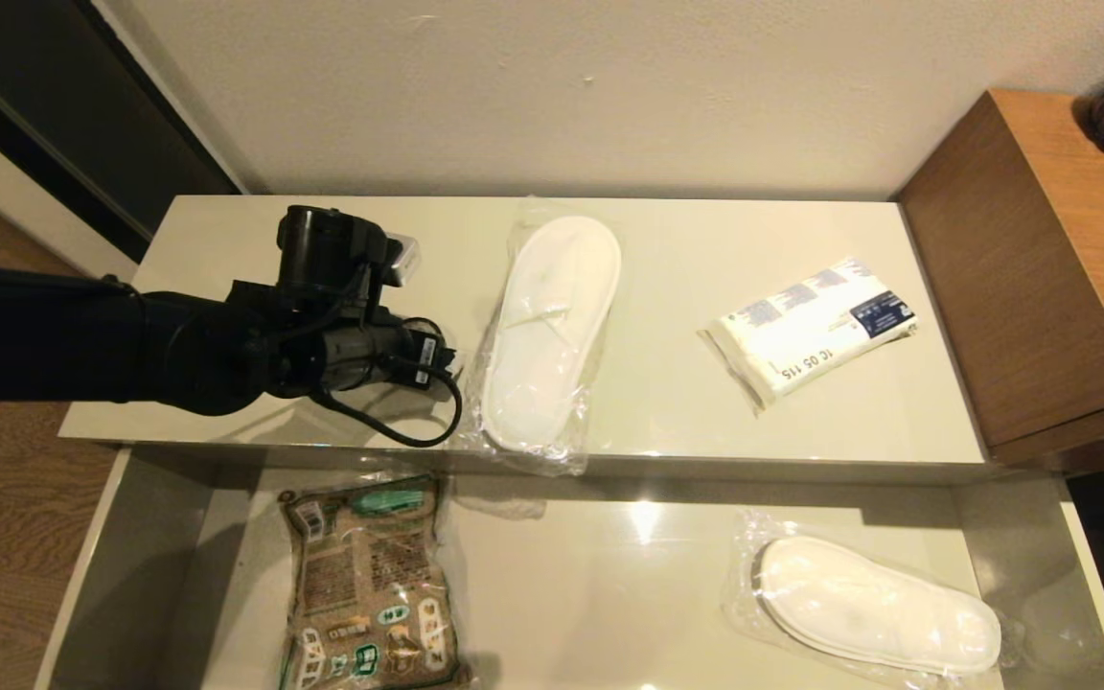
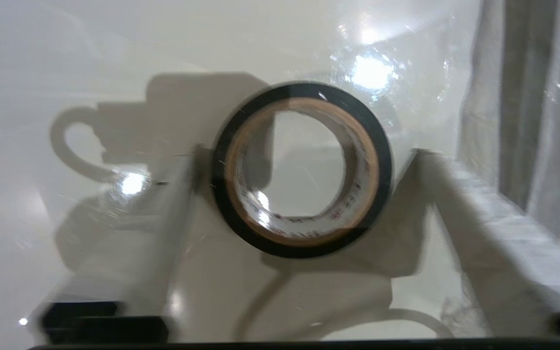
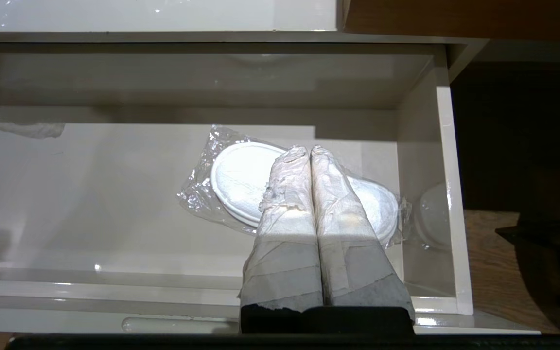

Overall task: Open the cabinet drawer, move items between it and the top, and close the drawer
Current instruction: Pick up the adhesive tape on the table, then put the adhesive tape in the drawer

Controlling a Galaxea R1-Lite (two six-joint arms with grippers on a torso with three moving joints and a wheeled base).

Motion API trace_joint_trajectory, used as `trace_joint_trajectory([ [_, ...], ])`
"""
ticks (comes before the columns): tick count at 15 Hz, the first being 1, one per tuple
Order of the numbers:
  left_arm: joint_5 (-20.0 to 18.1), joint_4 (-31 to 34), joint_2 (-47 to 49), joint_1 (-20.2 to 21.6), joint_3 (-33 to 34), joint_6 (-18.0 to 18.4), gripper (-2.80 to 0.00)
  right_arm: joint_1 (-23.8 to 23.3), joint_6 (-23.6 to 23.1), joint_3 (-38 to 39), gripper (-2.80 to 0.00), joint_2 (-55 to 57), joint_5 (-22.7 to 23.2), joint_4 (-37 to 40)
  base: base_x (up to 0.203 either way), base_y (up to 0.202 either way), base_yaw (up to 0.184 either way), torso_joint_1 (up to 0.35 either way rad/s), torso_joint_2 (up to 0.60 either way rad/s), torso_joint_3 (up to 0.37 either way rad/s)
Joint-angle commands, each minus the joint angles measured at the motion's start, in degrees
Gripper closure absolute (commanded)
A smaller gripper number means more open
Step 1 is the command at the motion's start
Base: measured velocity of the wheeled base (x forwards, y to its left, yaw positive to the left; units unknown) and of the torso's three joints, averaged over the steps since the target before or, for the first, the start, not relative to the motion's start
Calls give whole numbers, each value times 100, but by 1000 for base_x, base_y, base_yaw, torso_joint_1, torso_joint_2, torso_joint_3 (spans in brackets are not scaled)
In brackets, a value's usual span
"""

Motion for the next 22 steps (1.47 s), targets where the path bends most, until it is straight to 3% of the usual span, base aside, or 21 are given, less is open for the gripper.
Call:
trace_joint_trajectory([
  [1,8,22,-32,2,76,-12,0,0,-5,0,0,5,3,-1,0,0,0,0,0,0],
  [7,8,-36,-89,-6,147,-42,0,0,-5,0,0,5,3,-1,0,0,0,0,0,0],
  [11,-81,489,-1140,-36,526,-206,0,0,-5,0,0,5,3,-1,0,0,0,0,0,0],
  [16,-406,1201,-2649,-199,2313,-516,0,0,-5,0,0,5,3,-1,0,0,0,0,0,0],
  [20,-470,1164,-2877,-241,3465,-600,0,0,-5,0,0,5,3,-1,0,0,0,0,0,0],
  [22,-480,1148,-2687,-242,3676,-885,0,0,-5,0,0,5,3,-1,0,0,0,0,0,0],
])
